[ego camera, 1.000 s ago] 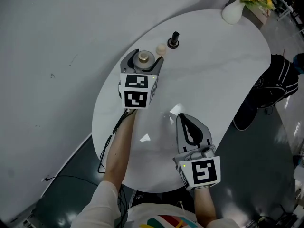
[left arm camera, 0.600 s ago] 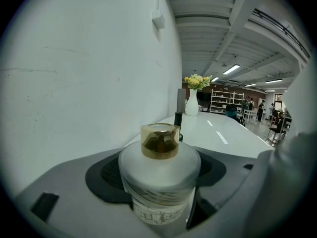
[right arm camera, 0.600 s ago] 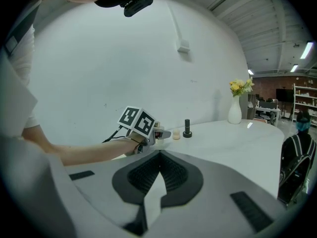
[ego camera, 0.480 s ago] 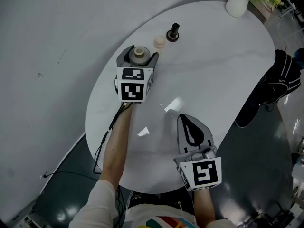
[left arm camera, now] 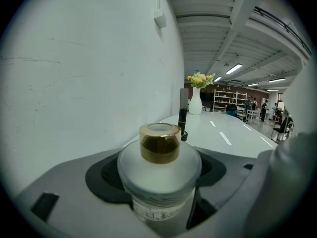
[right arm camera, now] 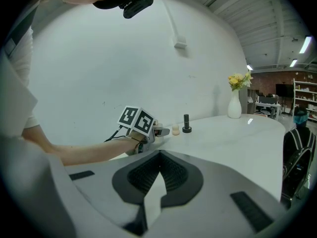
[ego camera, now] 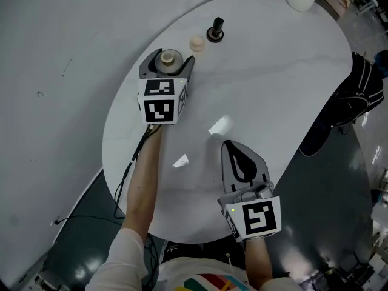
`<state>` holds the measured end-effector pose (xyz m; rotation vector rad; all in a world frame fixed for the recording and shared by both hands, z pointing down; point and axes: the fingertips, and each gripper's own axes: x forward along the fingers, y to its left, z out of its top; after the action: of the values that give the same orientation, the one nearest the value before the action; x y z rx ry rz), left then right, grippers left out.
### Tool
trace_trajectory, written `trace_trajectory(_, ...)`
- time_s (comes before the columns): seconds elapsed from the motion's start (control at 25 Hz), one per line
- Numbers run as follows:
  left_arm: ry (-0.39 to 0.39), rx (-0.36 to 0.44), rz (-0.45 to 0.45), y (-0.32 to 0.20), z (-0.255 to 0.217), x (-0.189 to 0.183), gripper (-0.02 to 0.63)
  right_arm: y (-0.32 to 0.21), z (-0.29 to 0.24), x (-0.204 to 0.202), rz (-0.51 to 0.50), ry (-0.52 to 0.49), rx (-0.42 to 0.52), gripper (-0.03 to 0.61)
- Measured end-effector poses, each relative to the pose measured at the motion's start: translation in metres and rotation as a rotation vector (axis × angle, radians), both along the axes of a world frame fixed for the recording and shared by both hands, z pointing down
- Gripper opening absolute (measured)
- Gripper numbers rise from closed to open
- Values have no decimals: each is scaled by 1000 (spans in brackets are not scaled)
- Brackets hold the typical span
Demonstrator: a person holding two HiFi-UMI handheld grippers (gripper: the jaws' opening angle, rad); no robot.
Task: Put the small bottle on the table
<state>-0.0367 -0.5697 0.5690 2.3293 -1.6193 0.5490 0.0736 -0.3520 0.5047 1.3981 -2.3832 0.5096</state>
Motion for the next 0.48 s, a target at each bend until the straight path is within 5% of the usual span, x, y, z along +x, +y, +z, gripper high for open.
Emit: trace_trajectory(0.48,0,-14,-11,1,3,2,354,10,-10,2,3,-17,16,11)
